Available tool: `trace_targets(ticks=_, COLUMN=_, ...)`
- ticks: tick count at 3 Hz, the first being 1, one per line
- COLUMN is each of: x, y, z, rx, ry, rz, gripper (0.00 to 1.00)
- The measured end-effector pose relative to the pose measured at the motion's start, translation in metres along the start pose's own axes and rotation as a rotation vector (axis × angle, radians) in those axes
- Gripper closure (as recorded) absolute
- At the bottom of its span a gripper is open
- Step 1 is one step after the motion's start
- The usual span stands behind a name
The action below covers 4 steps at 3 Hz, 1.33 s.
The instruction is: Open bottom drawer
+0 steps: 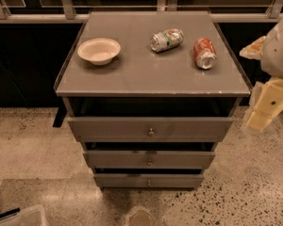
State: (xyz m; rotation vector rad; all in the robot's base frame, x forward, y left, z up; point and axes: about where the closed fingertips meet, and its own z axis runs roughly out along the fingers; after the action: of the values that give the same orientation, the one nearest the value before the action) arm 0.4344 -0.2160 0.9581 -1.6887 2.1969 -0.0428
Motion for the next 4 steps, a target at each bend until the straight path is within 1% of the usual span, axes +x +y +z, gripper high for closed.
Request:
trace_targets(ticks=1, x=0.011, y=0.031, z=0.061, rx=-0.065, ry=-0.147, rz=0.031, gripper=0.00)
trace_targets(ticks=2, x=0.011, y=0.079, z=0.138, rx=-0.152, ry=-0.333, rz=0.130, gripper=0.00)
trace_targets(ticks=3, x=0.020, y=0.131, z=0.235, rx=-0.261, ry=-0.442, rz=0.269, gripper=0.00)
trace_targets(ticks=4, x=0.032, y=0.156, z=0.277, rx=-0.300, ry=-0.436, rz=0.324, gripper=0.00)
